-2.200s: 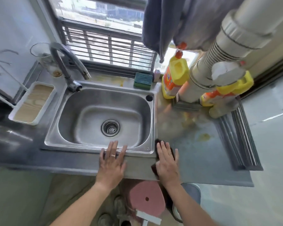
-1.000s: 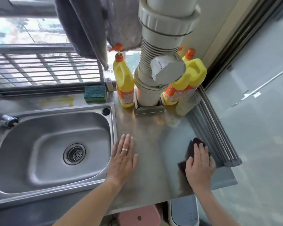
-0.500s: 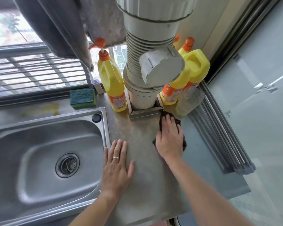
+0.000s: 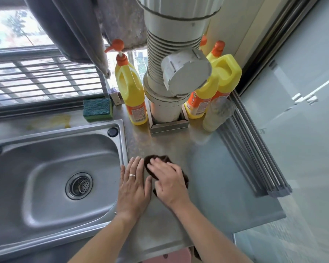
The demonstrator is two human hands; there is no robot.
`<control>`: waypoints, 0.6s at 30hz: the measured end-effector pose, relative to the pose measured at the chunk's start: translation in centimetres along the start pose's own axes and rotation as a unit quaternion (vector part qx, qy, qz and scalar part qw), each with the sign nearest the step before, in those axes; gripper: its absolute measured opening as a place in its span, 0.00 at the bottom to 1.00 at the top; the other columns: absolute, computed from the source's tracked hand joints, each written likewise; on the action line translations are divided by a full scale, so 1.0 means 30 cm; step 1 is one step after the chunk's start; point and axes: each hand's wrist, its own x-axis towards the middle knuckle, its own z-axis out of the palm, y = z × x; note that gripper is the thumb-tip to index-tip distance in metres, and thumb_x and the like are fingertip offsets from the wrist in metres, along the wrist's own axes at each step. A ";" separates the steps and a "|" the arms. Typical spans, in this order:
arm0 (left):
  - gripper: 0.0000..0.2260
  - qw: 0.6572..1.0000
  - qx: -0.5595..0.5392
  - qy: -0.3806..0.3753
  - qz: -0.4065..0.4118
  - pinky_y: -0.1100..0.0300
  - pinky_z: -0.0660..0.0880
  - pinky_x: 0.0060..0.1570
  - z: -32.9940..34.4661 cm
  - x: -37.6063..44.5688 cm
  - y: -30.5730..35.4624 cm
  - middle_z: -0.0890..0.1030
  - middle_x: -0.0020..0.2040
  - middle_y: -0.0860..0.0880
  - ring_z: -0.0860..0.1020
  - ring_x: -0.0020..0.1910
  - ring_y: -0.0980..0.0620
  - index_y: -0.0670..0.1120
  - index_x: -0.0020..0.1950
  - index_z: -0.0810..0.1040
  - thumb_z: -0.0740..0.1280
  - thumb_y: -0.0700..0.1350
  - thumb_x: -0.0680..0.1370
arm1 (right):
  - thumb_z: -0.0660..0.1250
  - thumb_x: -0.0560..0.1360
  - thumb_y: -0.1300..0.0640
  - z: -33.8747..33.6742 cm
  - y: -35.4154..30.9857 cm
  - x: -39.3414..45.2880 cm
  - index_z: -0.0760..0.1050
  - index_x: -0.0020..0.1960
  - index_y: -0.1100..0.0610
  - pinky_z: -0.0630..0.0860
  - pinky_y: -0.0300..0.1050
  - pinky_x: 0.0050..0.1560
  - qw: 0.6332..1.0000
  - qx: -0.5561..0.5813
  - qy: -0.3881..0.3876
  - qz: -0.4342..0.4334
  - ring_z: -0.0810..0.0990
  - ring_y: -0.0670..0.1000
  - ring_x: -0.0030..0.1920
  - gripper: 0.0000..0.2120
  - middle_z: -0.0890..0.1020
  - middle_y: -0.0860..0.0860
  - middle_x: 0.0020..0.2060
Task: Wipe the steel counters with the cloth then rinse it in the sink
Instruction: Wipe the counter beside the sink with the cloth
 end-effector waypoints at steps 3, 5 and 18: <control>0.25 1.000 -0.010 -0.005 -0.001 0.45 0.52 0.80 -0.009 -0.003 0.002 0.66 0.78 0.48 0.60 0.80 0.49 0.45 0.78 0.65 0.53 0.53 0.83 | 0.62 0.70 0.59 -0.061 0.052 -0.094 0.77 0.70 0.51 0.69 0.52 0.68 0.999 -0.010 0.012 -0.044 0.72 0.46 0.73 0.28 0.77 0.46 0.71; 0.25 1.000 -0.012 -0.012 -0.006 0.45 0.52 0.80 -0.008 -0.002 0.000 0.66 0.78 0.48 0.59 0.81 0.49 0.45 0.79 0.65 0.54 0.53 0.83 | 0.63 0.70 0.62 -0.139 0.140 -0.166 0.77 0.70 0.55 0.70 0.54 0.69 0.995 -0.055 0.066 -0.042 0.74 0.53 0.72 0.27 0.77 0.51 0.71; 0.26 1.000 -0.025 -0.001 -0.011 0.44 0.53 0.80 0.007 0.003 -0.007 0.68 0.77 0.48 0.61 0.79 0.47 0.46 0.77 0.67 0.56 0.56 0.81 | 0.57 0.77 0.55 -0.193 0.303 -0.042 0.68 0.77 0.57 0.60 0.56 0.79 0.947 -0.112 0.113 0.278 0.65 0.51 0.78 0.29 0.70 0.53 0.77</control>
